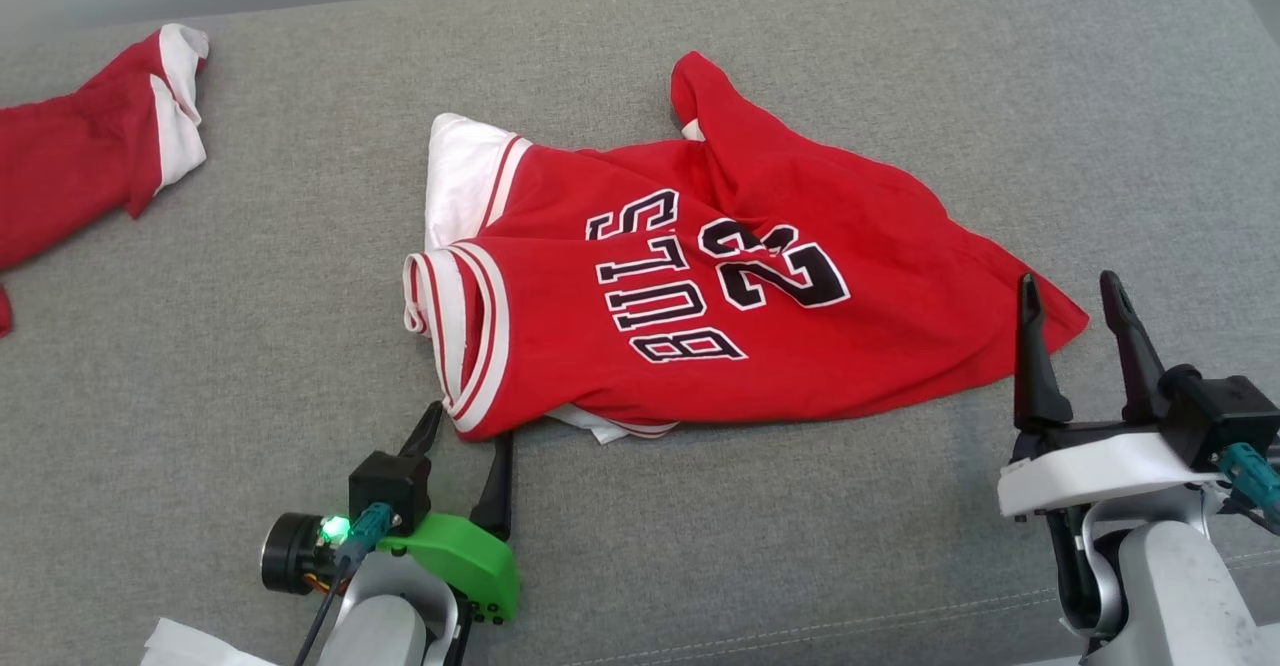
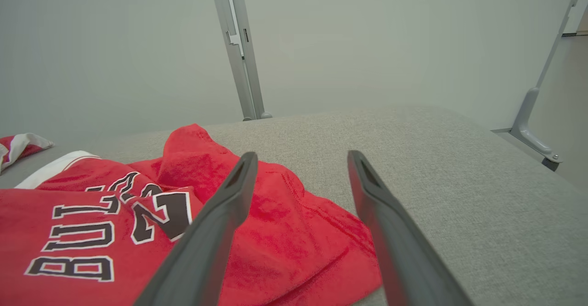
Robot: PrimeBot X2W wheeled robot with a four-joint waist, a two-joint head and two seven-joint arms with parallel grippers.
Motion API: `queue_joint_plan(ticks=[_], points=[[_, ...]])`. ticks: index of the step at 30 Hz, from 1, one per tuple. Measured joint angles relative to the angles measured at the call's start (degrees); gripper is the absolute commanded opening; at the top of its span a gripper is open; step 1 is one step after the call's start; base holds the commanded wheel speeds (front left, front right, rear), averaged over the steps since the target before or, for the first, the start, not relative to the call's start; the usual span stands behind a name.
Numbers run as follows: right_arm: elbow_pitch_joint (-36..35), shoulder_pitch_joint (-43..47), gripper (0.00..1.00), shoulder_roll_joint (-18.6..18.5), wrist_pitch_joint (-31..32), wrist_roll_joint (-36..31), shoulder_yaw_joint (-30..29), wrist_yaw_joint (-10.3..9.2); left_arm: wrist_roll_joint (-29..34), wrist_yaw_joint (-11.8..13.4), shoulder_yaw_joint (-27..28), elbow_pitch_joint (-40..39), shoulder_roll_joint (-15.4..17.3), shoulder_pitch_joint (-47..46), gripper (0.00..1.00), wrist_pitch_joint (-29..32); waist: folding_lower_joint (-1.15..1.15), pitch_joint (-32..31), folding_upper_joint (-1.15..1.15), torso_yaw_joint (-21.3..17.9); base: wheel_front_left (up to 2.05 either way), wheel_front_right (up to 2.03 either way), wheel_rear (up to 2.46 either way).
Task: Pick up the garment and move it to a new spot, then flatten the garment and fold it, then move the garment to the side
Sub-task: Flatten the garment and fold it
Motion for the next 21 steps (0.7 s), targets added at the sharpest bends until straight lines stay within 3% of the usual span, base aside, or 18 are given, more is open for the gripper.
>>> queue_joint_plan(ticks=[1, 4, 6, 17, 21], points=[[-0.33, 0.12, 1.00, -0.01, 0.00, -0.13, 0.60, 0.00, 0.02, 0.00, 0.19, -0.29, 0.00, -0.07, 0.87, 0.00, 0.00, 0.17, 0.00, -0.09, 0.00, 0.00, 0.00], [-1.20, 1.22, 1.00, 0.00, 0.00, -0.55, 2.35, 0.00, 0.62, 0.29, 0.89, -2.83, 0.00, -0.22, 0.28, 0.00, 0.00, 0.44, 0.00, -0.08, 0.00, 0.00, 0.00], [-1.69, 2.13, 1.00, 0.00, 0.00, -0.93, 3.22, 0.00, 0.92, 0.32, 1.49, -5.15, 0.00, -0.25, 0.00, -0.01, 0.00, 0.44, 0.00, 0.06, 0.00, 0.00, 0.00], [-2.77, 4.47, 1.00, 0.00, 0.00, -0.59, 5.02, 0.00, 4.24, 0.31, 6.45, -21.51, -0.01, 0.69, 0.00, 0.00, 0.00, 0.32, 0.00, 0.73, 0.00, 0.00, 0.00], [-3.07, 4.40, 1.00, -0.01, 0.00, -0.31, 5.48, 0.00, 5.99, -0.64, 6.87, -23.36, 0.00, -0.44, 0.00, 0.00, 0.00, 0.68, 0.00, 0.70, 0.00, 0.00, 0.00]])
